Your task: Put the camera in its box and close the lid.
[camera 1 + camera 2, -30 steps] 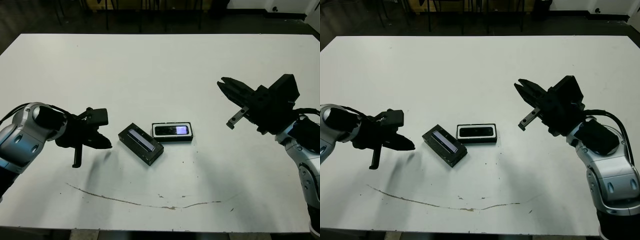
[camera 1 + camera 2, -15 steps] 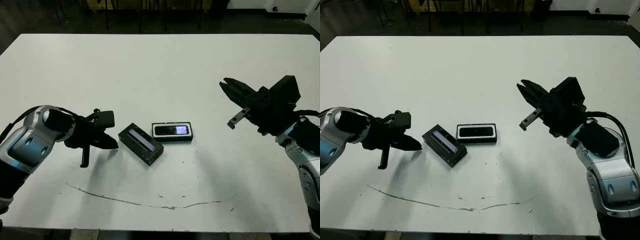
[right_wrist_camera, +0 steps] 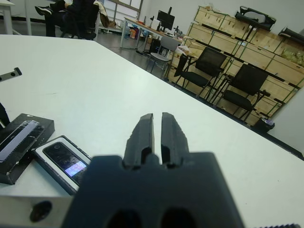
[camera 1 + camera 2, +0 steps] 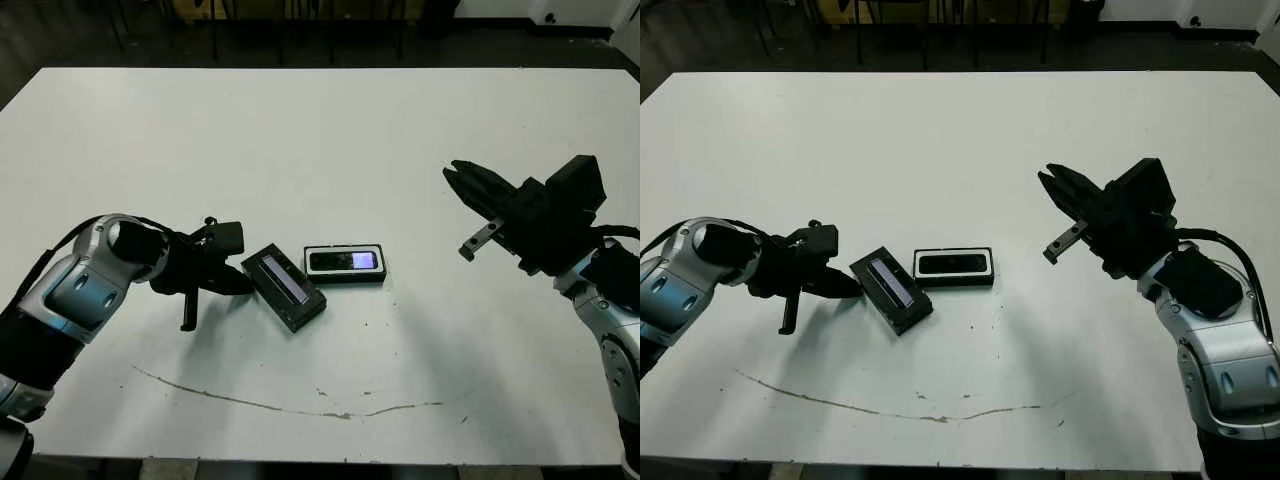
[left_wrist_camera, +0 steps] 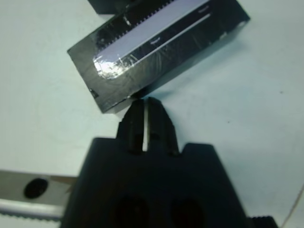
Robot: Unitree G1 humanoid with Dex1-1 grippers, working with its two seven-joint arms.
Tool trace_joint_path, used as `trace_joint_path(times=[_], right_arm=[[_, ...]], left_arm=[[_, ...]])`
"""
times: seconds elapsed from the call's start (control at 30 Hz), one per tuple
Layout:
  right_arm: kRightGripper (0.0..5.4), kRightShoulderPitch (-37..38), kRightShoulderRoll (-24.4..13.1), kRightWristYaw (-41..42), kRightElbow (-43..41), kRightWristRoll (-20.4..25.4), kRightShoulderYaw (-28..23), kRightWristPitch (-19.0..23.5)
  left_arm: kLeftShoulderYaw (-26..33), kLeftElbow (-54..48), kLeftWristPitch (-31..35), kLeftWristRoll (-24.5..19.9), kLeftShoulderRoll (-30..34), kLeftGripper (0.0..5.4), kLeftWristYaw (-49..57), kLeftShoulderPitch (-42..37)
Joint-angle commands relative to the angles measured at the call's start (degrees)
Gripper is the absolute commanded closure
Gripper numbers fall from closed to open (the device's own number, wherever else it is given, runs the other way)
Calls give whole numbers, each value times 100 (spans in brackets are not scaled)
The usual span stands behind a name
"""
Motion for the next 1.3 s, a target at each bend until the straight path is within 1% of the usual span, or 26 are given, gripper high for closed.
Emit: trace_joint_path(times=[0.03, 0.23, 0.43, 0.57, 0.67, 0.77, 0.97, 1.3], right_arm=[[539, 113, -30, 26, 36, 19, -7, 33], [539, 139, -62, 41, 32, 95, -58, 83], [539, 177, -103, 94, 49, 176, -111, 48], [539, 201, -117, 115, 29, 178, -131, 35], [539, 220, -145, 113, -18, 165, -141, 85], [539, 248, -173, 132, -22, 129, -139, 27], [539, 271, -220, 98, -101, 93, -116, 115], [539, 313, -228, 100, -163, 109, -123, 149]], left_arm=[[-173, 154, 162, 109, -75, 540, -1, 35], [-405, 522, 242, 305, -221, 540, -16, -291], [-636, 1306, -211, 477, -477, 540, -124, -800], [-794, 1708, -318, 665, -627, 540, -178, -1081], [-911, 1978, -279, 809, -706, 540, -268, -1270], [-976, 2190, -455, 971, -715, 540, -315, -1398], [-964, 2591, -834, 1140, -726, 540, -376, -1604], [-965, 2956, -988, 1307, -885, 540, -394, -1753]])
